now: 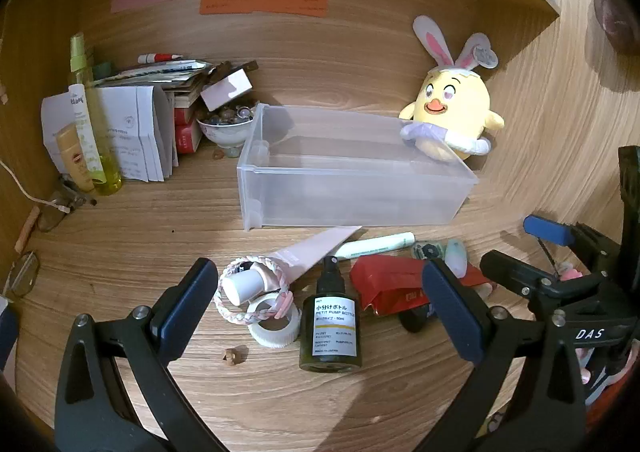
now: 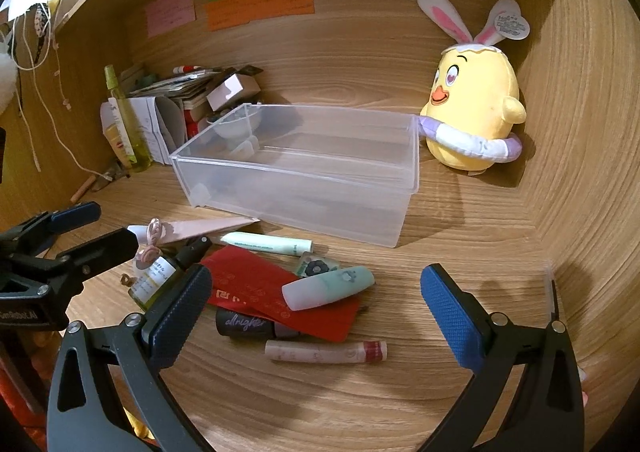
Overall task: Organize objects
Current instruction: 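Move the right gripper toward the mint-green tube in front of the bin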
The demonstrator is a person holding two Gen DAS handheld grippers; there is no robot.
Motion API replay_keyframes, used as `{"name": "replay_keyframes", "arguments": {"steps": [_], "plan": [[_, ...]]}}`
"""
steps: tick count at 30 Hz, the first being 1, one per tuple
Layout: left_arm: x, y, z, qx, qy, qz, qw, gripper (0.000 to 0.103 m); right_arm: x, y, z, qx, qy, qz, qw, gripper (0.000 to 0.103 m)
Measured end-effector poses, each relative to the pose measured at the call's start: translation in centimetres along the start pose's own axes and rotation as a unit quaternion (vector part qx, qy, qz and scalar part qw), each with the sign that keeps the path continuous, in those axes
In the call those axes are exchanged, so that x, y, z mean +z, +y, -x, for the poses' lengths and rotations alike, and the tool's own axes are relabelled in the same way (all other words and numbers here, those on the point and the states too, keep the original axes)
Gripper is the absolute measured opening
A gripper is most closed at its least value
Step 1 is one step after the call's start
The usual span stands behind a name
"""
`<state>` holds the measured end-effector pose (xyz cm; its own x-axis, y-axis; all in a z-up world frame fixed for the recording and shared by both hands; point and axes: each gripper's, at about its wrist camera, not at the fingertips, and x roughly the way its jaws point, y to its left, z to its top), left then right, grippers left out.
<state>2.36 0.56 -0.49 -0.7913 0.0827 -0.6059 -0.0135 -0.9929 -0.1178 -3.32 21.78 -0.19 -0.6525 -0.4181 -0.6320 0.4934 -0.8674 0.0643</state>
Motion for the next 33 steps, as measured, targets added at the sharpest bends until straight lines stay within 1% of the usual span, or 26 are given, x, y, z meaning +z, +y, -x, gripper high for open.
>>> {"name": "replay_keyframes", "arguments": {"steps": [10, 16, 20, 29, 33], "plan": [[-0.12, 0.00, -0.10, 0.000, 0.006, 0.002, 1.0000, 0.103, -0.03, 0.16, -0.06, 0.001, -0.001, 0.002, 1.000, 0.103], [-0.09, 0.09, 0.06, 0.004, 0.001, 0.004, 1.0000, 0.103, 0.03, 0.36, -0.10, 0.003, -0.001, 0.006, 1.000, 0.103], [-0.14, 0.22, 0.15, -0.001, 0.001, 0.009, 1.0000, 0.103, 0.01, 0.48, 0.03, 0.001, -0.003, 0.011, 1.000, 0.103], [-0.24, 0.21, -0.01, -0.010, 0.014, 0.007, 0.9998, 0.103, 0.03, 0.51, 0.21, 0.004, -0.006, 0.015, 1.000, 0.103], [-0.26, 0.34, -0.10, -0.002, 0.017, 0.007, 0.9998, 0.103, -0.03, 0.50, 0.32, 0.001, -0.008, 0.016, 1.000, 0.103]]}}
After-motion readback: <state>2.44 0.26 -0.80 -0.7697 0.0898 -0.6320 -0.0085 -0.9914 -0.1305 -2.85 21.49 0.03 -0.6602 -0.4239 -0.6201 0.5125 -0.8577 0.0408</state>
